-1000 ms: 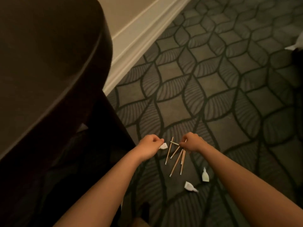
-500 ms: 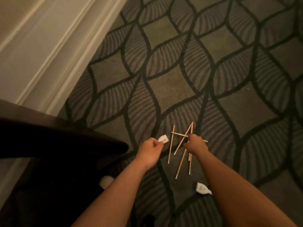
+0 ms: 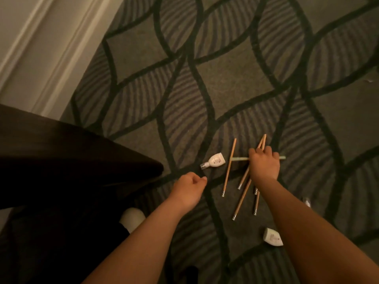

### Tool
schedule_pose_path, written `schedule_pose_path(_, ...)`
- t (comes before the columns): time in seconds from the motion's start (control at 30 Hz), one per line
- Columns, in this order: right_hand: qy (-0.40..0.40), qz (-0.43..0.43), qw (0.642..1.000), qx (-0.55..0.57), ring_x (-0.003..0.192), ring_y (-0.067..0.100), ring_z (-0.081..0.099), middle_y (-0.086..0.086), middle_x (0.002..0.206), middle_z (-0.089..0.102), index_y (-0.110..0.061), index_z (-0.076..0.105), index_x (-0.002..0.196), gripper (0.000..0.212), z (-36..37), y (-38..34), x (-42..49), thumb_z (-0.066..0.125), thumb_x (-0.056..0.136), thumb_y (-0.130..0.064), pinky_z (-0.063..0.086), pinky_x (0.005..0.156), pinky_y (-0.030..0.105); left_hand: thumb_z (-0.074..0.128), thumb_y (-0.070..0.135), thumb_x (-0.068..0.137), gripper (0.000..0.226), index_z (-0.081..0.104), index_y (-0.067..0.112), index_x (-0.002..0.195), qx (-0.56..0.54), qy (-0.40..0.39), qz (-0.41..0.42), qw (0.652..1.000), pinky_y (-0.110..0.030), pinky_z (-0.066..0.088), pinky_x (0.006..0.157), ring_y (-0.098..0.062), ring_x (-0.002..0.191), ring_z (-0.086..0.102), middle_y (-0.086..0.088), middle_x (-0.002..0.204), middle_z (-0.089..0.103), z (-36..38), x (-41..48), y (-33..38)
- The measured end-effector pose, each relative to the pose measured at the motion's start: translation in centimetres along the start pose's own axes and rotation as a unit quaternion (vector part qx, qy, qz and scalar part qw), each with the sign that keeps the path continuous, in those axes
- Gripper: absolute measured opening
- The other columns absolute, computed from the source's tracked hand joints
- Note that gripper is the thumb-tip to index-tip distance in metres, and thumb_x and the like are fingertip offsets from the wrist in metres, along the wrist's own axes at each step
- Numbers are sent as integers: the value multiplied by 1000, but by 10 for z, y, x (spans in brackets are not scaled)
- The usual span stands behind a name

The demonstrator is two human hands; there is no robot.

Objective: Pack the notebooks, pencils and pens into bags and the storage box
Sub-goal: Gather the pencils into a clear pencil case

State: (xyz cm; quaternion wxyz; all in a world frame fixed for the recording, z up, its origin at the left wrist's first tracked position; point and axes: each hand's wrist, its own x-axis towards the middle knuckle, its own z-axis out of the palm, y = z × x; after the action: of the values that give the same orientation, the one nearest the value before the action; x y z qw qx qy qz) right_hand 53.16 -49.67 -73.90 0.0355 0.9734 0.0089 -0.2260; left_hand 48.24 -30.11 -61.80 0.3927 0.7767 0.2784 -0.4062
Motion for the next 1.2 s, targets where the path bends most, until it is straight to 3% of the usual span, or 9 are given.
schedule_pose_path(0.1,86,-26,995,40,74,36,56,17,67,63,-3,60,72,4,4,13,-12,62,73,1,46,70,43,47,33,96,28,62,11,104,4,-13,-4,1000,-28,42,85,-19,98,57,-7,100,63,6,5,-3)
schedule_pose_path(0.17,52,36,988,139,78,39,58,20,83,62,-1,58,85,5,7,20,-28,53,86,-2,49,69,47,48,33,96,26,61,12,102,9,-14,-11,1000,-27,41,82,-18,95,58,-6,96,63,10,10,-5)
schedule_pose_path(0.23,-18,160,958,238,97,41,56,20,111,52,-1,51,108,26,11,23,-41,45,98,-24,49,78,51,51,33,95,23,60,13,101,21,-5,-14,1000,-27,41,81,-18,95,58,-4,94,61,16,17,-6)
schedule_pose_path(0.3,-66,239,920,305,112,41,50,22,125,44,0,42,122,53,16,21,-43,50,93,-44,45,91,52,54,32,93,26,58,12,109,51,2,-9,999,-27,41,87,-21,105,57,-6,104,59,24,28,-7)
schedule_pose_path(0.37,-73,275,891,354,120,41,45,25,130,43,2,37,125,71,16,12,-37,61,84,-51,41,96,48,57,30,91,40,49,11,125,98,5,-4,995,-29,37,98,-25,118,49,-10,123,51,30,40,-5)
schedule_pose_path(0.47,-73,304,888,337,120,37,47,22,128,47,0,37,124,77,13,-3,-26,70,77,-52,42,94,44,61,31,89,56,37,15,137,159,41,12,986,-36,32,107,-29,128,37,-12,138,37,36,57,-1)
schedule_pose_path(0.67,-43,303,898,317,115,34,52,19,123,52,-3,40,120,67,20,-20,-24,70,79,-47,46,93,43,64,31,87,81,13,20,148,271,70,58,958,-43,27,110,-26,139,20,-6,152,19,53,90,13)
schedule_pose_path(0.93,-61,252,911,320,109,37,56,18,116,59,-5,46,113,33,20,-17,-23,57,91,-28,45,84,40,75,48,71,87,26,18,136,264,145,57,952,-42,36,101,-29,127,31,-9,137,31,93,110,21)
schedule_pose_path(1.2,-79,232,890,384,107,38,55,21,111,61,-1,54,104,24,24,-12,-16,52,92,-22,43,83,40,66,32,83,57,34,12,127,387,124,157,900,-35,40,93,-26,122,40,-10,131,41,120,115,15)
